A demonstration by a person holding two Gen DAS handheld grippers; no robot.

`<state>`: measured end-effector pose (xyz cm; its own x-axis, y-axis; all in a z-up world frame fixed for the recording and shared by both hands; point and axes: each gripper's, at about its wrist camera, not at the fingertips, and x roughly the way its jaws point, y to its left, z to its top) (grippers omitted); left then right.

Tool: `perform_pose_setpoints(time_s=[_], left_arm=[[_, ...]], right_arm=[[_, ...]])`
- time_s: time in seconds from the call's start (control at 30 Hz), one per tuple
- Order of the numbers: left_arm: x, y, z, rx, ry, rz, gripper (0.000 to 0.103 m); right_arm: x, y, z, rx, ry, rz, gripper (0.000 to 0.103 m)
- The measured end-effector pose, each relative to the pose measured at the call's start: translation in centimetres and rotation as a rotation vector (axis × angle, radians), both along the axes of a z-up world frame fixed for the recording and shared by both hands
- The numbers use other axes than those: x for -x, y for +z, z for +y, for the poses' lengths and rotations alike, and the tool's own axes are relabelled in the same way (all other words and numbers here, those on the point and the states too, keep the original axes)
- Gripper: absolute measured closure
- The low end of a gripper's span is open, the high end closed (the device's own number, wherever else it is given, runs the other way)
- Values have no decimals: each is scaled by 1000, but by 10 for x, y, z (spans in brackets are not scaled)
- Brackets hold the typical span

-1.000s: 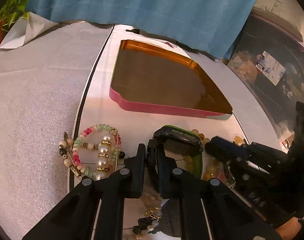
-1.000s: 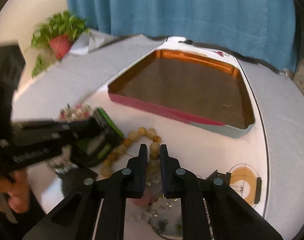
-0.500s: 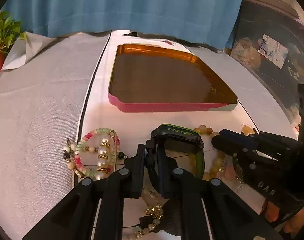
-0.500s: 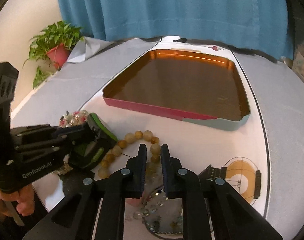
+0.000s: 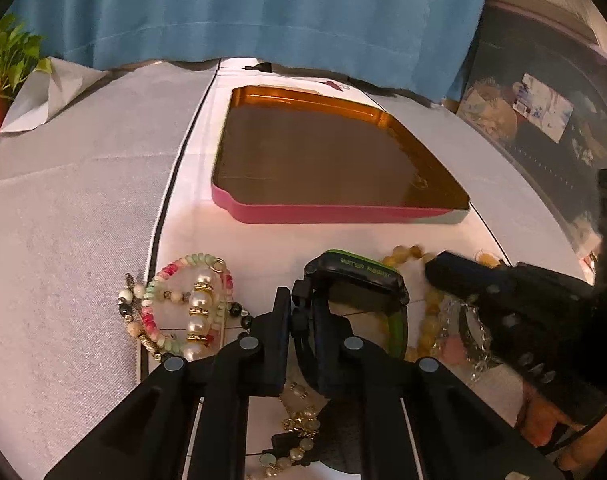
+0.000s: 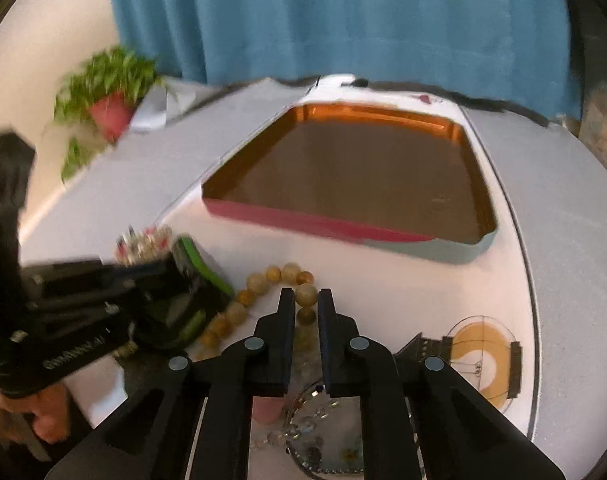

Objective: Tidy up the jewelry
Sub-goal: 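Lift the watch with the left tool while the right tool lifts the bead bracelet toward the tray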

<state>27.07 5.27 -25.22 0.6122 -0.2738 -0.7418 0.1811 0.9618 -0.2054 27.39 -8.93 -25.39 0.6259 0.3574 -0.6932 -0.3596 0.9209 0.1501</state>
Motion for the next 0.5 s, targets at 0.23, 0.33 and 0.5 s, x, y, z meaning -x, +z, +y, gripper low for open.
perform_pose_setpoints(time_s=[0.23, 0.33, 0.5], left_arm=[[5, 21, -6, 29, -18, -32, 95], [10, 37, -9, 26, -15, -44, 95], [22, 59, -11, 5, 4, -57, 95]], right_arm=[[3, 29, -10, -123, -4, -27, 91], [13, 57, -15, -142, -10, -85, 92], [38, 95, -19, -104, -17, -161, 92]])
